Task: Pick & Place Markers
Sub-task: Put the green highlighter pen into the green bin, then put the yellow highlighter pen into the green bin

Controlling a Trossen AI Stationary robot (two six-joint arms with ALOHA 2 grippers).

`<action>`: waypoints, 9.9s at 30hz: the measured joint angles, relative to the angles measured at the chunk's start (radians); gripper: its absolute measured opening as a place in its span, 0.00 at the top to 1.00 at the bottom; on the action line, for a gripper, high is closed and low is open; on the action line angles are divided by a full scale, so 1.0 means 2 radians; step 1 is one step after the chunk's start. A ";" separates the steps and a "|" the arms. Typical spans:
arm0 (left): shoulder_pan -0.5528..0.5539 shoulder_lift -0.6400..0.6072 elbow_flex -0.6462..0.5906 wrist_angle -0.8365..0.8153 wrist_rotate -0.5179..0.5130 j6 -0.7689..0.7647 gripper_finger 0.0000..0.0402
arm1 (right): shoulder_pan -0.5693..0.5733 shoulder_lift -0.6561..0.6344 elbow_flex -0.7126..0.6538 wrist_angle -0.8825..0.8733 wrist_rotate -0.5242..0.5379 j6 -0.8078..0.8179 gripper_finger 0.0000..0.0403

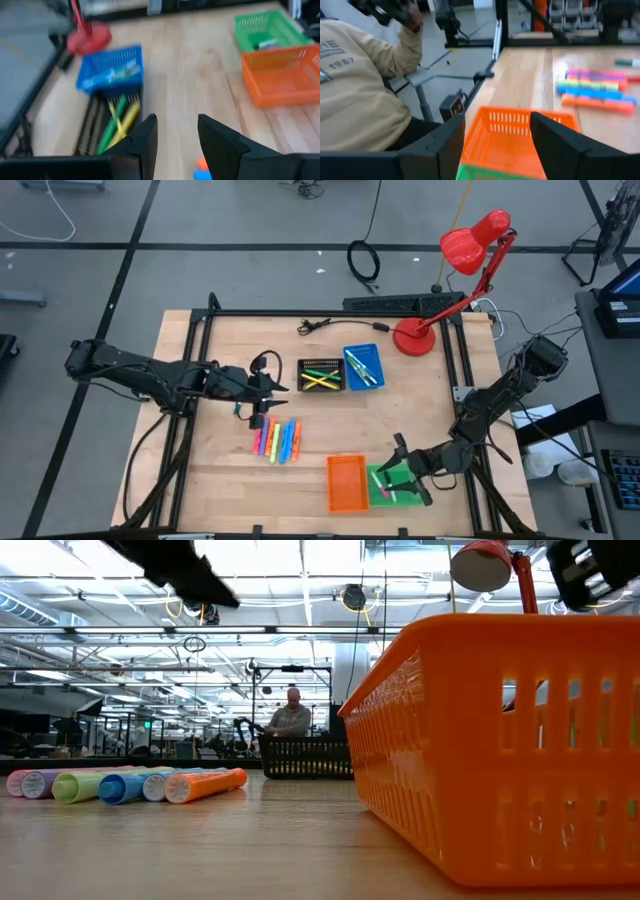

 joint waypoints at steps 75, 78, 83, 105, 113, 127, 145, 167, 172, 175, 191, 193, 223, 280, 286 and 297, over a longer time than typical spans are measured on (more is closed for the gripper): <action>-0.020 0.086 -0.148 -0.219 0.040 -0.434 0.64 | -0.021 0.000 0.000 0.037 0.000 -0.064 0.51; -0.013 0.108 -0.145 -0.219 0.043 -0.424 0.64 | -0.021 0.000 0.000 0.037 0.000 -0.064 0.51; 0.002 0.110 -0.145 -0.219 0.051 -0.412 0.65 | -0.021 0.000 0.000 0.034 0.000 -0.064 0.51; -0.064 0.028 -0.061 -0.212 -0.066 -0.273 0.91 | -0.080 0.000 0.000 0.057 0.003 -0.064 0.51; -0.073 0.020 -0.031 0.073 -0.064 0.015 0.91 | -0.176 0.000 0.026 0.093 0.003 -0.130 0.51; 0.009 0.124 -0.030 0.372 0.210 0.139 0.91 | -0.252 0.016 0.082 0.103 0.000 -0.209 0.51; 0.027 0.158 -0.030 0.402 0.212 0.119 0.91 | -0.252 0.188 0.196 0.192 -0.054 -0.279 0.43; 0.024 0.158 -0.030 0.388 0.213 0.121 0.91 | -0.255 0.180 0.201 0.139 -0.054 -0.310 0.94; 0.024 0.158 -0.030 0.388 0.208 0.097 0.81 | -0.244 0.166 0.201 0.116 -0.040 -0.316 0.94; 0.025 0.135 -0.028 0.374 0.203 0.089 0.70 | -0.223 0.133 0.199 0.045 -0.001 -0.318 0.94; 0.025 0.022 -0.028 0.193 0.090 0.080 0.53 | -0.022 0.018 0.179 -0.249 -0.041 -0.026 0.94; 0.025 0.022 -0.029 0.186 0.087 0.072 0.52 | 0.004 0.021 0.167 -0.244 -0.039 -0.001 0.94; 0.032 0.029 -0.029 -0.079 -0.066 -0.069 0.51 | 0.019 0.016 0.068 -0.140 0.027 0.019 0.63; 0.158 0.174 -0.080 -0.227 0.035 -0.374 0.51 | 0.002 0.017 0.068 -0.124 0.027 -0.004 0.64; 0.151 0.174 -0.081 -0.245 0.040 -0.371 0.51 | 0.002 0.016 0.068 -0.124 0.027 -0.004 0.65; 0.149 0.175 -0.082 -0.237 0.048 -0.344 0.77 | 0.002 0.017 0.068 -0.125 0.027 -0.004 0.65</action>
